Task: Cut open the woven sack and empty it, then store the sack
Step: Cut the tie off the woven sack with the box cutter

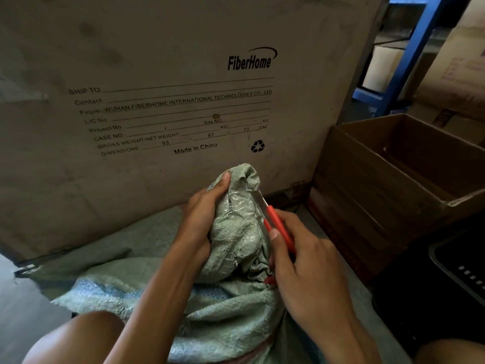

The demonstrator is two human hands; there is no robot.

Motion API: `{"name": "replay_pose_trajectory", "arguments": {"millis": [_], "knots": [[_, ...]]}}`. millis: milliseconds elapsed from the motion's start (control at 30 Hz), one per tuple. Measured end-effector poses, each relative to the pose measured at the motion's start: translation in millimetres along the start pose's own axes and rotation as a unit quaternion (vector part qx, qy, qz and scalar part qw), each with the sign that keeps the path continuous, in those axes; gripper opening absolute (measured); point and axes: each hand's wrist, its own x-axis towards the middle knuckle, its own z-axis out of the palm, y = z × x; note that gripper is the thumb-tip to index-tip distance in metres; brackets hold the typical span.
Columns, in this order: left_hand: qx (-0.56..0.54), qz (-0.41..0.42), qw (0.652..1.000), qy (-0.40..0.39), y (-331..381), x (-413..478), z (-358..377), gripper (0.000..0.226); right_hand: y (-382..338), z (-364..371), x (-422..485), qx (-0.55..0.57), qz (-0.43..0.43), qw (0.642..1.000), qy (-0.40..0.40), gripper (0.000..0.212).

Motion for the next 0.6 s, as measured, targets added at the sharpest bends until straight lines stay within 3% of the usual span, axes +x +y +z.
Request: {"name": "replay_pose_trajectory", "arguments": {"millis": [600], "knots": [[0.016, 0.03, 0.999, 0.005, -1.9, -2.6, 5.2, 0.047, -8.1, -2.2, -0.6, -0.024, 0.013, 1.0, -0.007, 0.036]]}}
